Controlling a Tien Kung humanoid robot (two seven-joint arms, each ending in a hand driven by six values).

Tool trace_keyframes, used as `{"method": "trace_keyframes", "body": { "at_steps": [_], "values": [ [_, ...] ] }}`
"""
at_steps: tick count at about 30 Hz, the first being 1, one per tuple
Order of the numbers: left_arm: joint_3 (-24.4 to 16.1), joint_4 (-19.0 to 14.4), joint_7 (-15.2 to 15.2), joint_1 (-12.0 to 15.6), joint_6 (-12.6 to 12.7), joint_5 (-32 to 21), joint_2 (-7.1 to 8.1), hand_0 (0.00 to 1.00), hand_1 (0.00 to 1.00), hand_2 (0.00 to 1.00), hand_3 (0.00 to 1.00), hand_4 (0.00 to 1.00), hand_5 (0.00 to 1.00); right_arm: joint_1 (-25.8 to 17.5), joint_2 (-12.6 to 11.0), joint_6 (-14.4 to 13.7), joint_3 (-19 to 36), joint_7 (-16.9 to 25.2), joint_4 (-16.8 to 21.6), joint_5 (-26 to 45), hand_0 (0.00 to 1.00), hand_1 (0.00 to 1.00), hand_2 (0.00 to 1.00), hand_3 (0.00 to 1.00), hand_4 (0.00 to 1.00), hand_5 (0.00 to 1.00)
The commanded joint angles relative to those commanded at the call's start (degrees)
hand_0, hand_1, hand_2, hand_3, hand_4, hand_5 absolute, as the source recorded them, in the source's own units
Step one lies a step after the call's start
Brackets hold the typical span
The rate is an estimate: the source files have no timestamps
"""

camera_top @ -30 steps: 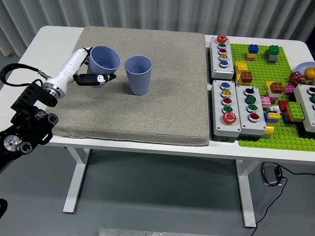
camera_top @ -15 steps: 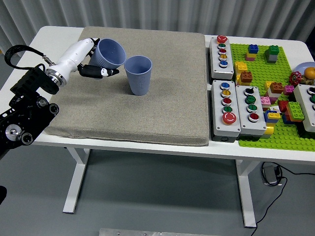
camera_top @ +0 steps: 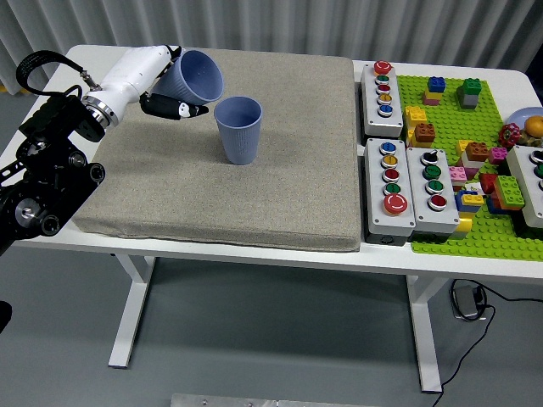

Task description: Pick cup pour cup place

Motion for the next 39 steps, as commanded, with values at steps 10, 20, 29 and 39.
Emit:
{"method": "trace_keyframes", "body": {
  "at_steps": [10,20,29,39],
  "values": [
    [2.3,1.17,0.43,-1.82,0.17,3.96,0.44,0.463,0.454,0.49,0.507,0.783,0.209,0.03,-0.07,0.0,-0.08,-0.01,0.0,0.06,0.688,0.653,0.581,0.576,0.002,0.163],
    [5.44,1.96,0.52,-2.82,0.72,7.01,0.78,0.461,0.455,0.489,0.504,0.782,0.208,0.03,-0.07,0.02,-0.24,-0.09,0.01,0.23,0.688,0.653,0.581,0.576,0.002,0.163],
    [7.33,1.9,0.72,-4.05,1.02,7.77,0.94,0.461,0.456,0.488,0.503,0.78,0.209,-0.19,-0.08,0.05,-0.24,-0.13,0.05,0.16,0.689,0.653,0.581,0.577,0.002,0.164],
    [8.32,2.53,1.06,-4.76,1.67,9.2,1.02,0.46,0.457,0.488,0.504,0.776,0.211,-0.25,-0.11,0.01,-0.39,-0.1,0.05,0.41,0.688,0.653,0.582,0.577,0.002,0.164]
  ]
}}
